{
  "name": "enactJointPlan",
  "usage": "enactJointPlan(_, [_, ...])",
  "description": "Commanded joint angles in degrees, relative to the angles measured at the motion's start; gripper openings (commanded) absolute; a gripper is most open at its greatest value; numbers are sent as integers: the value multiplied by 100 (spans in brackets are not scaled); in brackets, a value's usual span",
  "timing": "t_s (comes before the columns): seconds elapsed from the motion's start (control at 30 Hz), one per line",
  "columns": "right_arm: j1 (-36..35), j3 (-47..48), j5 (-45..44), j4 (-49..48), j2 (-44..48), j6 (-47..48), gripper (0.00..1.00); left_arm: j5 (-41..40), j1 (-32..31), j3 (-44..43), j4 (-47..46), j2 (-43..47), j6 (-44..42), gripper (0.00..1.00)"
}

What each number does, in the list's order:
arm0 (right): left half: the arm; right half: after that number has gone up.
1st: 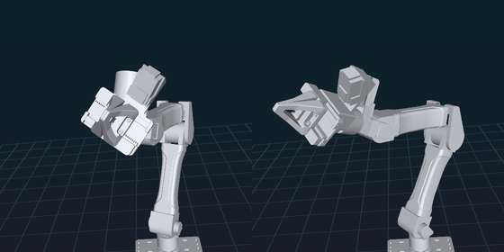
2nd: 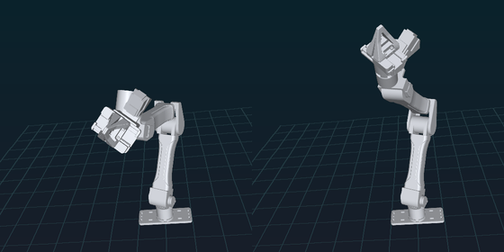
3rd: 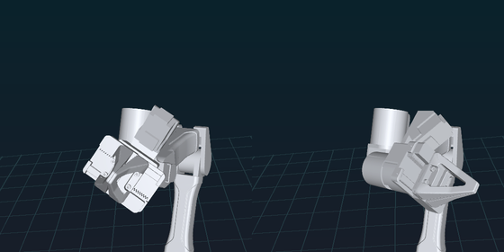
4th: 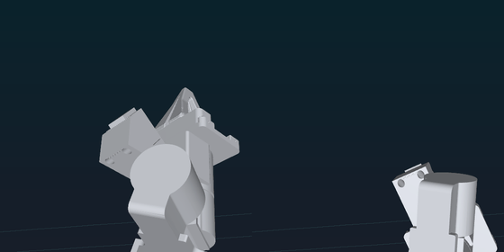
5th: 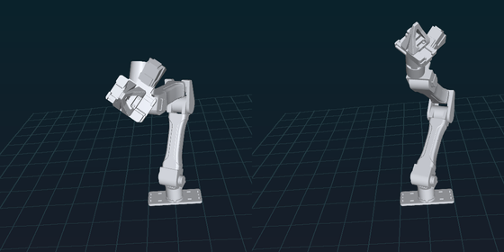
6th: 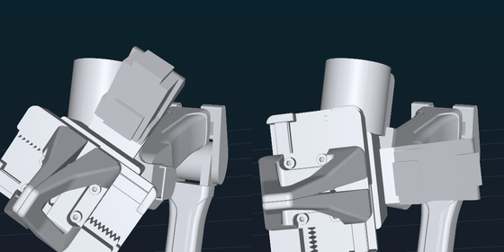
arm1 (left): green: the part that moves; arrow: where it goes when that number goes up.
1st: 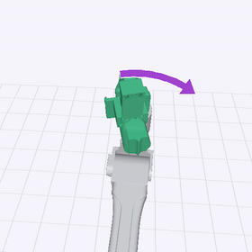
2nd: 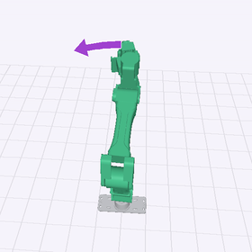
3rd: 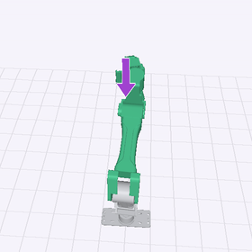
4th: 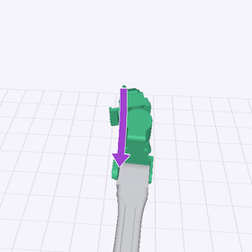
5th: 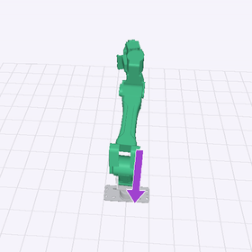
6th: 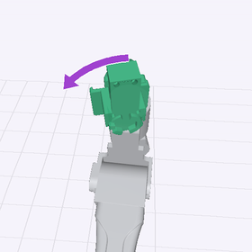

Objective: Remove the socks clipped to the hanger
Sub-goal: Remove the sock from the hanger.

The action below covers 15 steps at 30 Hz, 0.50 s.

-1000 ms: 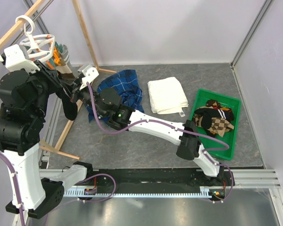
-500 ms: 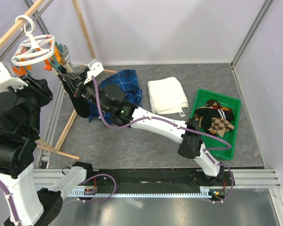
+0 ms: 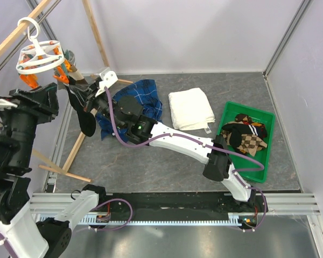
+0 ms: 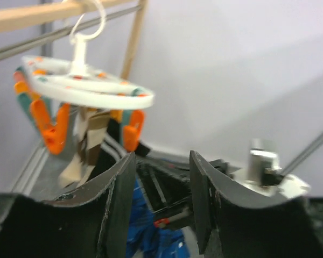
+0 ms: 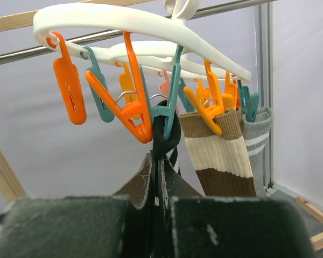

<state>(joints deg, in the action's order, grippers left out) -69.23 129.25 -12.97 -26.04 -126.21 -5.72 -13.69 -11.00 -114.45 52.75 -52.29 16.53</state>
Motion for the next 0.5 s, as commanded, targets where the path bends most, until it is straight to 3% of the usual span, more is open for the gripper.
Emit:
enactJointPlan(0.0, [-29, -14, 49, -85, 431, 70, 0, 1236, -16, 73, -881, -131, 350, 52])
enactJointPlan(0.23, [-38, 161, -91, 143, 466, 255, 0, 1115, -16, 239, -653, -352, 96, 51])
enactJointPlan(0.47, [-38, 372, -30, 424, 475, 115, 0, 456, -16, 1133, -731, 437, -291, 52])
